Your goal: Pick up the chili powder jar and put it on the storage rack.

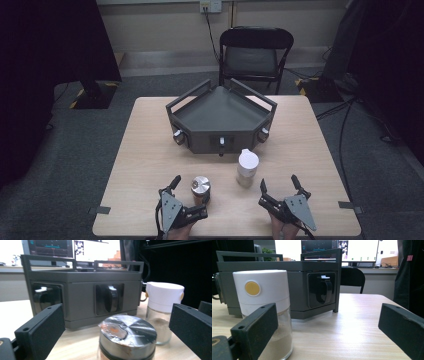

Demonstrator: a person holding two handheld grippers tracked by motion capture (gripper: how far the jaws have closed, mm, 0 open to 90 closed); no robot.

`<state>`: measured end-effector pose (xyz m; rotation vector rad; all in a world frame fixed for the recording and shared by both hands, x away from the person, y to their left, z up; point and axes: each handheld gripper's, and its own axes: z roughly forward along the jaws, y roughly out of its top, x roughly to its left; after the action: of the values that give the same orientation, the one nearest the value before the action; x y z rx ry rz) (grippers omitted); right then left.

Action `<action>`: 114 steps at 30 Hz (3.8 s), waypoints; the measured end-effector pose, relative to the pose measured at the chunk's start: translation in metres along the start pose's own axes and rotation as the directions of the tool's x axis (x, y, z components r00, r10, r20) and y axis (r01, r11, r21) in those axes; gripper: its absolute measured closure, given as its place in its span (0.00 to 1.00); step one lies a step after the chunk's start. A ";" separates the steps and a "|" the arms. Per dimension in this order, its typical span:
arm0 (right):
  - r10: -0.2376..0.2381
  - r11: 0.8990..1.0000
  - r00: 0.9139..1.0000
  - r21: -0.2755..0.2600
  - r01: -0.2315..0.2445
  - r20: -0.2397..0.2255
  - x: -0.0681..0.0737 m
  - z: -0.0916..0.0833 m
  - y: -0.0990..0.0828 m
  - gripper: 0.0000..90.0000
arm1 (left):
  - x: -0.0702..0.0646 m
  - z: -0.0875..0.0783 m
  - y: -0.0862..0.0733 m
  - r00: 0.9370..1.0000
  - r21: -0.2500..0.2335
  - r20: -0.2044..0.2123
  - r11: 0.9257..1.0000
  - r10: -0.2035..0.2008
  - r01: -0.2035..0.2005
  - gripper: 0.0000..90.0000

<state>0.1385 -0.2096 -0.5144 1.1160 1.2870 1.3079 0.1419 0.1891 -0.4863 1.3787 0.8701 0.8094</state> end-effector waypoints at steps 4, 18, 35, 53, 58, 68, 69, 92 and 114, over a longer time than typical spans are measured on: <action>0.000 1.000 1.000 0.000 0.000 0.000 0.000 0.000 0.000 0.01 | -0.003 0.003 -0.002 1.000 0.013 0.011 1.000 0.009 -0.009 0.01; -0.001 1.000 1.000 0.000 0.001 -0.001 0.000 0.000 0.000 0.01 | -0.009 0.010 -0.010 1.000 0.046 -0.024 0.999 -0.005 0.006 0.14; -0.001 1.000 1.000 0.000 0.001 -0.001 0.000 0.000 0.000 0.01 | -0.010 0.014 -0.014 1.000 0.052 -0.012 0.999 0.017 -0.017 0.37; 0.000 1.000 1.000 0.000 0.000 -0.001 0.000 0.000 0.000 0.01 | -0.009 0.014 -0.013 1.000 0.047 -0.014 0.999 0.021 -0.020 0.39; 0.000 1.000 1.000 0.000 0.000 -0.002 0.000 0.000 0.000 0.01 | -0.009 0.013 -0.014 1.000 0.031 -0.011 0.999 0.019 -0.019 0.39; 0.000 1.000 1.000 0.000 0.000 -0.001 0.000 0.000 0.000 0.01 | -0.005 0.008 -0.003 1.000 0.020 0.008 1.000 0.020 -0.020 0.39; 0.000 1.000 1.000 0.000 0.000 -0.001 0.000 0.000 0.000 0.01 | -0.004 0.008 -0.003 1.000 0.018 0.008 1.000 0.017 -0.017 0.39; 0.000 1.000 1.000 0.000 0.000 -0.002 0.000 0.000 0.000 0.01 | 0.009 0.013 0.017 0.997 0.004 0.071 0.999 0.034 -0.034 0.39; 0.000 1.000 1.000 0.000 0.000 -0.004 -0.001 0.000 0.000 0.01 | 0.030 0.034 0.054 0.994 -0.044 0.105 0.999 0.026 -0.021 0.39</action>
<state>0.1383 -0.2104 -0.5144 1.1143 1.2896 1.3108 0.1877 0.2019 -0.4337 1.3840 0.7517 0.7618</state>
